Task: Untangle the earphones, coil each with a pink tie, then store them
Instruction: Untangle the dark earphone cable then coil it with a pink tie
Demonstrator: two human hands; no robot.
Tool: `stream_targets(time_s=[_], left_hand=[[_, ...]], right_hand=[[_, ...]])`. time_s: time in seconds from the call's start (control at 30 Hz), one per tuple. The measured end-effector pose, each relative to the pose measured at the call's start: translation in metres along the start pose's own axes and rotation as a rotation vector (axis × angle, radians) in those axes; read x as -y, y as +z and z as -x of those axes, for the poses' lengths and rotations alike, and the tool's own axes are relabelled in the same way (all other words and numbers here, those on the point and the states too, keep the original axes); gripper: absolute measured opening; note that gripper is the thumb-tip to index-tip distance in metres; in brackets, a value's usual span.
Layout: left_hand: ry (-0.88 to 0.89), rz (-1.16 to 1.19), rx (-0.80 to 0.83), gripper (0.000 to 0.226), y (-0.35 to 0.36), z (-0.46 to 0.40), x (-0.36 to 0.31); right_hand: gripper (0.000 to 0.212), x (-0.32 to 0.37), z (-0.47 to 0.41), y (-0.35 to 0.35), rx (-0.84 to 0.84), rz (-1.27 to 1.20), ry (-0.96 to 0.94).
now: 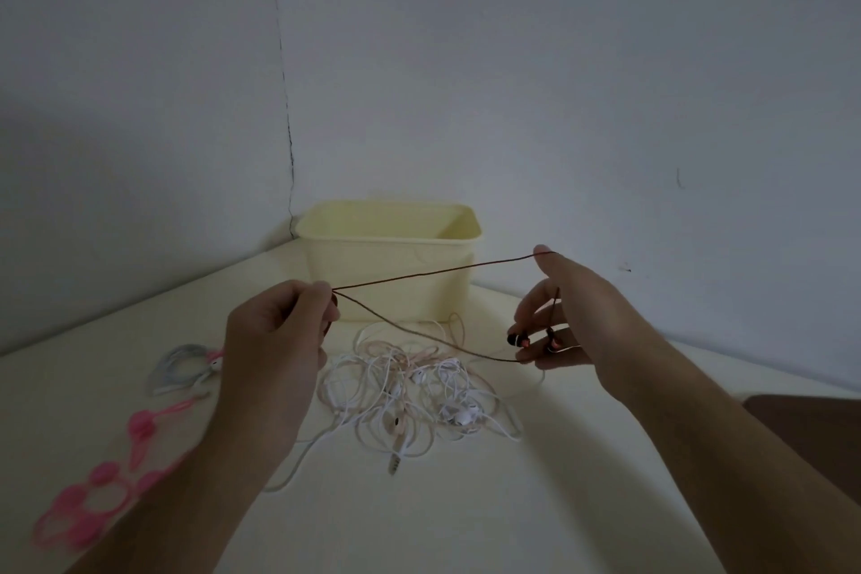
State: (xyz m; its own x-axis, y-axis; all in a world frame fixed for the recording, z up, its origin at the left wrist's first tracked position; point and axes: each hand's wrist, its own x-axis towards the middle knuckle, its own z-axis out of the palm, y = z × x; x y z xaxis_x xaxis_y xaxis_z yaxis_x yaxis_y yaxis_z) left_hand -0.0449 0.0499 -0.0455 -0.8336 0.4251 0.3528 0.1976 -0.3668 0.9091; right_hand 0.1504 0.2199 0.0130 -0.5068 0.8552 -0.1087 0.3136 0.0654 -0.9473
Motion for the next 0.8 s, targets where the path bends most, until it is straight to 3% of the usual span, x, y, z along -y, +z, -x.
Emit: stream_targets(time_s=[0.13, 0.2, 0.3, 0.4, 0.53, 0.8], left_hand=[[0.002, 0.005, 0.011, 0.033, 0.0, 0.0, -0.001], [-0.005, -0.006, 0.021, 0.032, 0.001, 0.0, -0.001], [-0.016, -0.014, 0.041, 0.031, 0.002, 0.003, -0.003], [-0.019, 0.0, 0.043, 0.032, 0.002, 0.003, -0.004], [-0.017, 0.033, 0.006, 0.036, -0.001, 0.0, -0.003], [-0.026, 0.011, 0.003, 0.039, 0.0, 0.001, -0.003]], right_hand=[[0.069, -0.004, -0.005, -0.003, -0.018, 0.059, 0.02], [0.048, -0.007, -0.01, -0.002, -0.079, 0.144, 0.012], [0.018, -0.012, -0.014, 0.001, -0.187, 0.495, -0.043], [0.024, -0.016, -0.011, 0.001, -0.283, 0.682, -0.069], [0.009, -0.024, -0.016, -0.001, -0.375, 0.897, -0.136], [0.022, -0.034, -0.015, -0.005, -0.444, 0.987, -0.197]])
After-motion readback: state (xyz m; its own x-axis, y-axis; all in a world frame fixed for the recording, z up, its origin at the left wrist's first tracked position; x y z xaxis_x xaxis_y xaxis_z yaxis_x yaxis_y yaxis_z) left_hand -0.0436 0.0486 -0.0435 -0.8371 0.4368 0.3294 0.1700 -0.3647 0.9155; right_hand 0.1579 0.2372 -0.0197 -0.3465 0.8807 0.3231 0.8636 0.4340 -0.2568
